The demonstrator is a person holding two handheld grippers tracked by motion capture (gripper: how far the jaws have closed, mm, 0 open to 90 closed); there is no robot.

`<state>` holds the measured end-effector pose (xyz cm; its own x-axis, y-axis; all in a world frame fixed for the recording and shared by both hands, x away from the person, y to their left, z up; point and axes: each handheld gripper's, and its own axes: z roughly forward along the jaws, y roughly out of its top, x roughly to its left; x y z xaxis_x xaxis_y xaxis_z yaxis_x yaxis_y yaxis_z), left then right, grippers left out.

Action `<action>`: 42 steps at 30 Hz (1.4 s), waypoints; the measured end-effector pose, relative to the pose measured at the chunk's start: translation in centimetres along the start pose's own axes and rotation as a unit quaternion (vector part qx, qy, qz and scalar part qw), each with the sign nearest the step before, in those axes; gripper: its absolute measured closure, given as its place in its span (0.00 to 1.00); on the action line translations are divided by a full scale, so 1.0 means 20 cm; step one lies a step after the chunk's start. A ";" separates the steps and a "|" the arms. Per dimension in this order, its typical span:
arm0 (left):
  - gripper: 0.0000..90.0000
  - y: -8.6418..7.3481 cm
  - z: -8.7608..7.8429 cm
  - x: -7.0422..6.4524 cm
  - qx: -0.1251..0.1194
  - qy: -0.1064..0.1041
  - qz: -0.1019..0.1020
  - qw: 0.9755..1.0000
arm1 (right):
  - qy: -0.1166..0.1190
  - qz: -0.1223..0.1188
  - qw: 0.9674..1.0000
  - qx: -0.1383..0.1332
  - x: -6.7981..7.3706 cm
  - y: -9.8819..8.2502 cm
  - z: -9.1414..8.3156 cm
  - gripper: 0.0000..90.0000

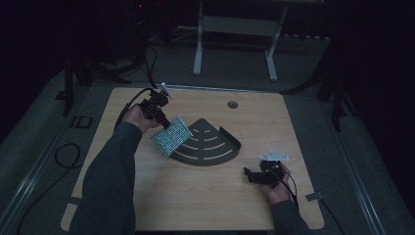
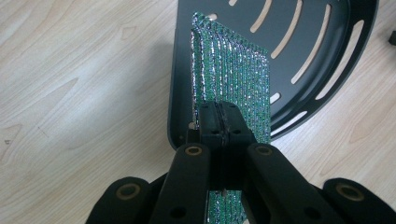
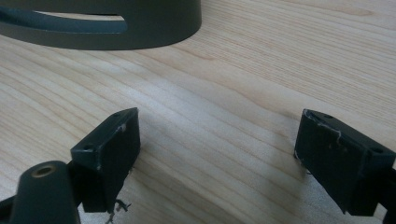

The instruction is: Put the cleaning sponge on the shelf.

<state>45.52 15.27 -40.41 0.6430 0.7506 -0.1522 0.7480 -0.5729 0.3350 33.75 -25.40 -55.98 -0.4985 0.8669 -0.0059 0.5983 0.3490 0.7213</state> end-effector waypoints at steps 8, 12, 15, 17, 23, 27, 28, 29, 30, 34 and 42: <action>1.00 0.02 0.03 0.01 0.003 0.001 -0.002 1.000 | 0.000 0.000 1.000 0.000 0.00 0.00 0.00 0.15; 1.00 0.04 0.04 0.00 0.001 -0.001 0.000 1.000 | 0.000 0.000 1.000 0.000 0.00 0.00 0.00 0.15; 1.00 0.05 0.04 0.00 0.000 -0.001 0.001 1.000 | 0.000 0.000 1.000 0.000 0.00 0.00 0.00 0.15; 1.00 0.05 0.04 0.00 -0.001 -0.003 0.004 1.000 | 0.000 0.000 1.000 0.000 0.00 0.00 0.00 0.15; 1.00 0.09 0.03 -0.01 -0.002 0.002 0.006 1.000 | 0.000 0.000 1.000 0.000 0.00 0.00 0.00 0.15; 1.00 0.12 0.02 -0.02 -0.003 0.002 0.011 1.000 | 0.000 -0.001 1.000 0.000 0.00 0.00 0.00 0.15; 1.00 0.12 0.03 -0.03 -0.002 0.005 0.011 1.000 | 0.000 -0.001 1.000 0.000 0.00 0.00 0.00 0.15; 1.00 0.13 0.03 -0.03 -0.002 0.006 0.012 1.000 | 0.000 -0.001 1.000 0.000 0.00 0.00 0.00 0.15; 1.00 0.13 0.03 -0.03 -0.002 0.010 0.013 1.000 | 0.000 -0.001 1.000 0.000 0.00 0.00 0.00 0.15; 1.00 0.15 0.03 -0.05 -0.003 0.018 0.017 1.000 | 0.000 -0.001 1.000 0.000 0.00 0.00 0.00 0.15; 1.00 0.19 0.07 -0.06 -0.002 0.023 0.021 1.000 | 0.000 -0.001 1.000 0.000 0.00 0.00 0.00 0.15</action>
<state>47.77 11.77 -40.26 0.6649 0.7409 -0.0947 0.7204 -0.6026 0.3434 33.75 -25.41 -55.98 -0.4994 0.8663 -0.0075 0.5969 0.3504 0.7217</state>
